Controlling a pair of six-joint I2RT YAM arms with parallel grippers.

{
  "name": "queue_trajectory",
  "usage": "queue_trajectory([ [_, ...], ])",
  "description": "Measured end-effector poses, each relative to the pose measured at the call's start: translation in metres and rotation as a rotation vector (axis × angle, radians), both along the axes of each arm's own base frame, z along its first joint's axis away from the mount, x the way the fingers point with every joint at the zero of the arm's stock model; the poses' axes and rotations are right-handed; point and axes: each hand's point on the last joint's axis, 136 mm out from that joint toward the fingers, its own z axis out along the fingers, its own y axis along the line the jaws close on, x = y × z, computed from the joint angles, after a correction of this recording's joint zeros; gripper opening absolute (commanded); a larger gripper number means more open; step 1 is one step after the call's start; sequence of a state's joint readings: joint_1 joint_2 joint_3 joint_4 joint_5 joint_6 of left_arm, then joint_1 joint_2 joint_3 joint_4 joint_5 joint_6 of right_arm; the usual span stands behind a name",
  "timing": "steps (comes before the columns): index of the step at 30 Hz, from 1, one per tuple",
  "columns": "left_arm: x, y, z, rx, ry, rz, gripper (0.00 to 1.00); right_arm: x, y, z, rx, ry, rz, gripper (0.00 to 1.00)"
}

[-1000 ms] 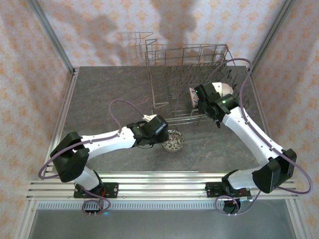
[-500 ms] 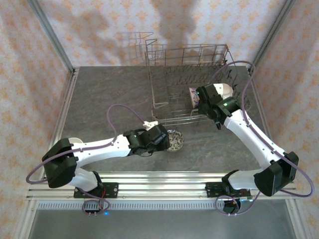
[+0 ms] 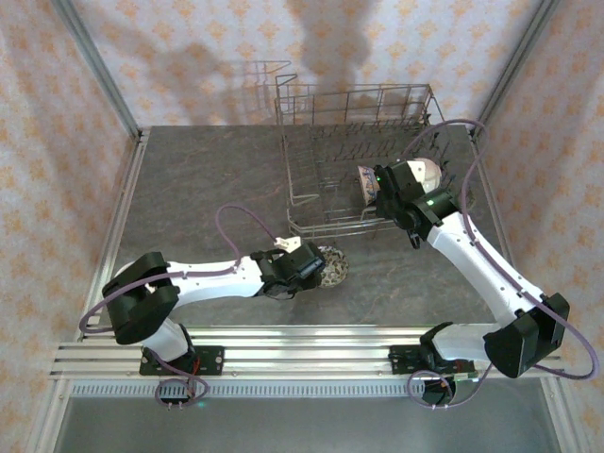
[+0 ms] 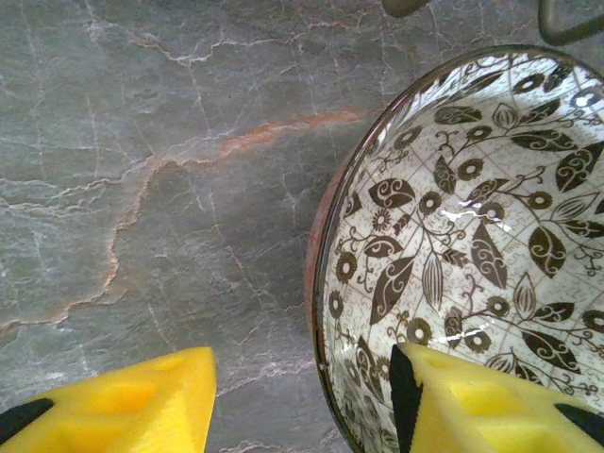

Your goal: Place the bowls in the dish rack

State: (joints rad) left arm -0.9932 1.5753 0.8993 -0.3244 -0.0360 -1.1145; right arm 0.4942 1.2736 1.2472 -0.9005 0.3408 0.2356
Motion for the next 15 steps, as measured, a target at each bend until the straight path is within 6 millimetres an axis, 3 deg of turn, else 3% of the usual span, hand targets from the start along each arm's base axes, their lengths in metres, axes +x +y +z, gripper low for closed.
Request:
queue_trajectory([
  [15, 0.002, -0.003, -0.012, -0.012, 0.008, 0.028, 0.22, 0.0, 0.002, 0.0, 0.008, 0.002, 0.005, 0.86],
])
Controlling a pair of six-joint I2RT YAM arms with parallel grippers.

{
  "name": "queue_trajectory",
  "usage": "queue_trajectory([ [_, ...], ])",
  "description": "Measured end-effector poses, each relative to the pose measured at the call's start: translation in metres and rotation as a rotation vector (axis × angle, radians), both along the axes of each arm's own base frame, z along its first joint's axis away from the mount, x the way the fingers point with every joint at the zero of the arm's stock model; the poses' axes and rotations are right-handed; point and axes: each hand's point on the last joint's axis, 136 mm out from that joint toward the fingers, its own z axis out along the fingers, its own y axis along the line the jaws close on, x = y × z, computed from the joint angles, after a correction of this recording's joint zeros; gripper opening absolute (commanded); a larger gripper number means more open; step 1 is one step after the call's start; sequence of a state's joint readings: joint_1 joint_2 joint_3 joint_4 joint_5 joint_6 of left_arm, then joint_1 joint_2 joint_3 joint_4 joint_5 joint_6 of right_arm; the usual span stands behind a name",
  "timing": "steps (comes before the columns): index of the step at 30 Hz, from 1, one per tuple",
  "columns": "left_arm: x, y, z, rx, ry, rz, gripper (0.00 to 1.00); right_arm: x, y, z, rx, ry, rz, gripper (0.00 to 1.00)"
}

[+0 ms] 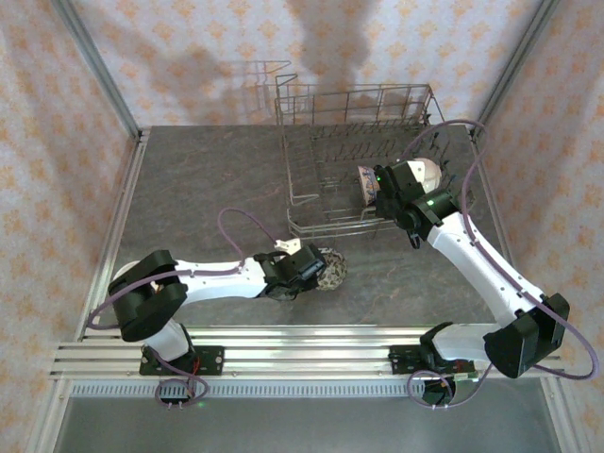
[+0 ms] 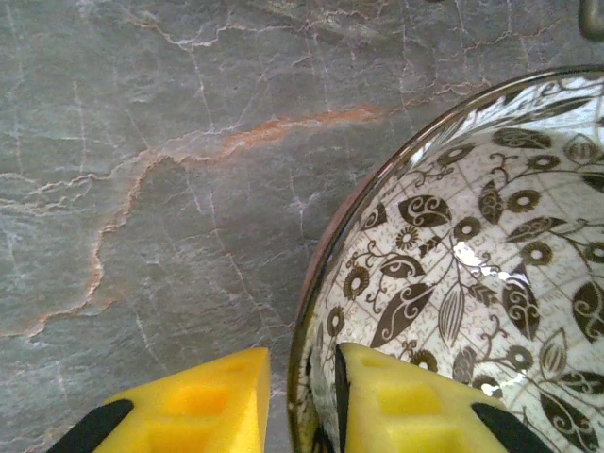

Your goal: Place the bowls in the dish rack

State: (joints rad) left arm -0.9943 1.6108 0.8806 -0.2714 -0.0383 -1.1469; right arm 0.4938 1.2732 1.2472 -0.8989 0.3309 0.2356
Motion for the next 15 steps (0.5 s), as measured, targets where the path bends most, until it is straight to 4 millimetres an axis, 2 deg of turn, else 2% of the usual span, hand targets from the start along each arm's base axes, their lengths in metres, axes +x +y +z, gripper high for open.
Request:
queue_trajectory([
  [10, 0.002, -0.004, 0.007, -0.024, -0.015, -0.002, 0.01, 0.0, 0.001, 0.0, 0.006, 0.002, 0.004, 0.85],
  [15, -0.004, 0.002, 0.016, -0.003, -0.018, -0.025, 0.0, -0.001, 0.005, -0.002, 0.03, 0.014, 0.019, 0.83],
])
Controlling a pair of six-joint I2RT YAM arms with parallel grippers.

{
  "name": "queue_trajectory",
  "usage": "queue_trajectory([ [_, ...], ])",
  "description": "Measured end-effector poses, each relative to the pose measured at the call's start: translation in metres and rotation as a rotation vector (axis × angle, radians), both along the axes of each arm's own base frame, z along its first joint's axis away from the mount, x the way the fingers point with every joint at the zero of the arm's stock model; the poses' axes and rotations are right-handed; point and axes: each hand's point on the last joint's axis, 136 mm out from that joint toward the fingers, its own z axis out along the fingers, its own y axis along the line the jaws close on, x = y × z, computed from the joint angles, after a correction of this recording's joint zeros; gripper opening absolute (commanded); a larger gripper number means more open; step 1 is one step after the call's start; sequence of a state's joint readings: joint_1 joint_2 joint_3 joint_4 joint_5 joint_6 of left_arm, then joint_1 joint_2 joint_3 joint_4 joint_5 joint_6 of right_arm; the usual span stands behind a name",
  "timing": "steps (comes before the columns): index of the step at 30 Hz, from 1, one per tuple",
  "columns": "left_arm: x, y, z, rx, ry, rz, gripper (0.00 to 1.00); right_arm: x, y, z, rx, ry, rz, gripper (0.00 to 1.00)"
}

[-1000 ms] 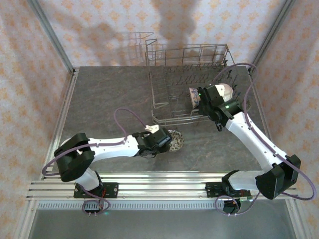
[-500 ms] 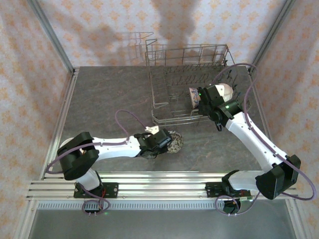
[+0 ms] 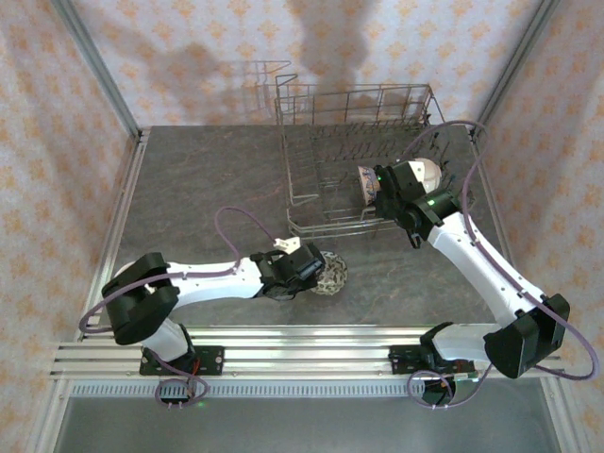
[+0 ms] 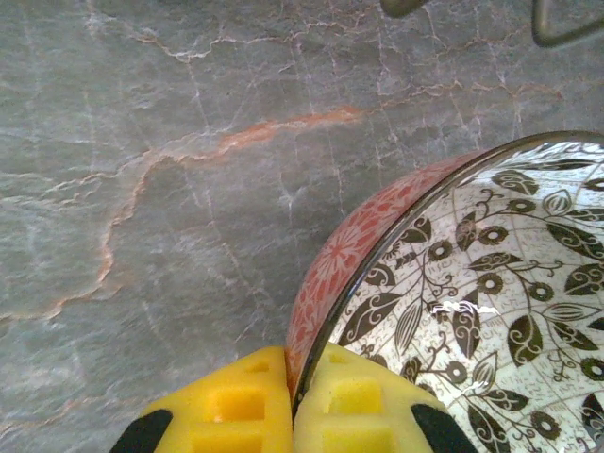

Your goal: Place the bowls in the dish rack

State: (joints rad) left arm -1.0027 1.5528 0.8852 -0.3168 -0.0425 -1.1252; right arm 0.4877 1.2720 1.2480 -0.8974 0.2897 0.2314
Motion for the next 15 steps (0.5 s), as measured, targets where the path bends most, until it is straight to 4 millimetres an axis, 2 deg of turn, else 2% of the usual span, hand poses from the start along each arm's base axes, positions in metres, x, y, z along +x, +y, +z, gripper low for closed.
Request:
queue_trajectory([
  [6, -0.007, 0.006, 0.037, -0.004, -0.06, -0.044, 0.0, -0.003, 0.016, 0.001, 0.069, 0.036, 0.074, 0.81],
  [10, -0.002, 0.001, 0.068, -0.016, -0.114, -0.068, 0.0, -0.013, 0.032, 0.004, 0.126, 0.085, 0.152, 0.81],
  [12, 0.0, -0.003, 0.083, -0.016, -0.14, -0.082, 0.0, -0.018, 0.038, 0.009, 0.153, 0.098, 0.183, 0.81],
  [15, 0.003, -0.007, 0.105, -0.006, -0.176, -0.107, 0.0, -0.023, 0.046, 0.027, 0.203, 0.077, 0.228, 0.81],
])
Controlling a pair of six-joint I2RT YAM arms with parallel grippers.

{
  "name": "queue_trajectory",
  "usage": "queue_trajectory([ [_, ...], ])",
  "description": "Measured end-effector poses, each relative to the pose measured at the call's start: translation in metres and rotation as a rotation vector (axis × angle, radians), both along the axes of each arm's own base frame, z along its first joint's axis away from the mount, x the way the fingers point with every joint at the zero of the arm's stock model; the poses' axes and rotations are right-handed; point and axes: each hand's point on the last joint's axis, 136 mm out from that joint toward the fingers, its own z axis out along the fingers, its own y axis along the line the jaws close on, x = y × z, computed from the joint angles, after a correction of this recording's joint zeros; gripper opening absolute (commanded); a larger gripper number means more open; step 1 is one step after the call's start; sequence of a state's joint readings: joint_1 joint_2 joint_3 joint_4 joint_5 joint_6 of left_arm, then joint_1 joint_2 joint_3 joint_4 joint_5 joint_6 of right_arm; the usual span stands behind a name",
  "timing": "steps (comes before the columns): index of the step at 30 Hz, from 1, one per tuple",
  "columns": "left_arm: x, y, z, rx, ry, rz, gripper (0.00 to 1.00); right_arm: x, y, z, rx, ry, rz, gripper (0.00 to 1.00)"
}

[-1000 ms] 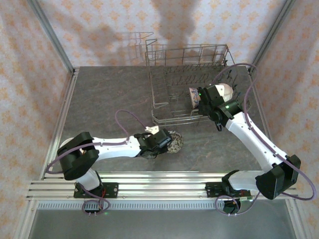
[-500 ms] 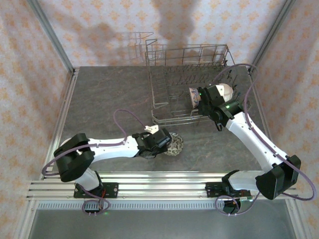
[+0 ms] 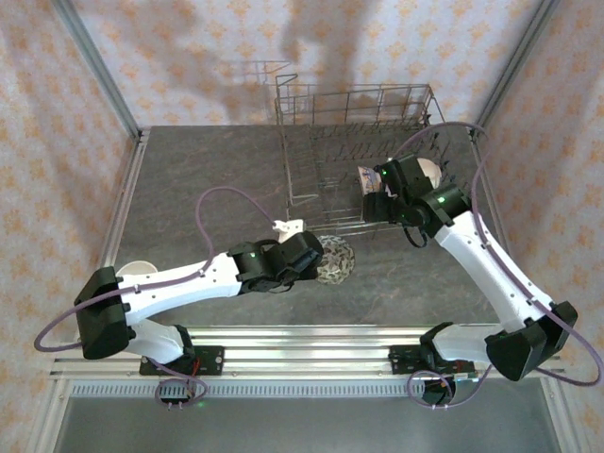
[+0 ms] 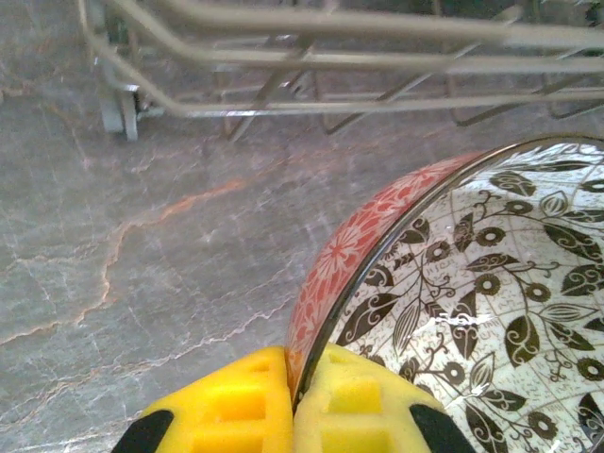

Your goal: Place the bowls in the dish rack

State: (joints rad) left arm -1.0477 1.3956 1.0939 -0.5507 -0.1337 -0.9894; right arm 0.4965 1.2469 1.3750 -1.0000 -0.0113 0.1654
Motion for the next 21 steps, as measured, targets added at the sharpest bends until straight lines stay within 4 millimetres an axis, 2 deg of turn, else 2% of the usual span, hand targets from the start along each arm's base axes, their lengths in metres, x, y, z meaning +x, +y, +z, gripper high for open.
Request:
queue_trajectory([
  [5, 0.01, -0.004, 0.04, 0.017, -0.08, -0.031, 0.0, -0.012, 0.015, 0.04, 0.119, -0.069, 0.084, 0.8],
  [9, 0.018, -0.01, 0.069, 0.018, -0.14, -0.053, 0.0, -0.025, 0.027, 0.058, 0.194, -0.078, 0.164, 0.74],
  [12, 0.025, -0.014, 0.08, 0.017, -0.165, -0.065, 0.0, -0.031, 0.034, 0.057, 0.222, -0.05, 0.208, 0.68],
  [17, 0.041, -0.007, 0.081, 0.046, -0.176, -0.054, 0.0, -0.04, 0.041, 0.052, 0.241, -0.01, 0.251, 0.59],
  [21, 0.049, -0.01, 0.085, 0.054, -0.187, -0.058, 0.0, -0.045, 0.045, 0.041, 0.248, 0.031, 0.279, 0.5],
])
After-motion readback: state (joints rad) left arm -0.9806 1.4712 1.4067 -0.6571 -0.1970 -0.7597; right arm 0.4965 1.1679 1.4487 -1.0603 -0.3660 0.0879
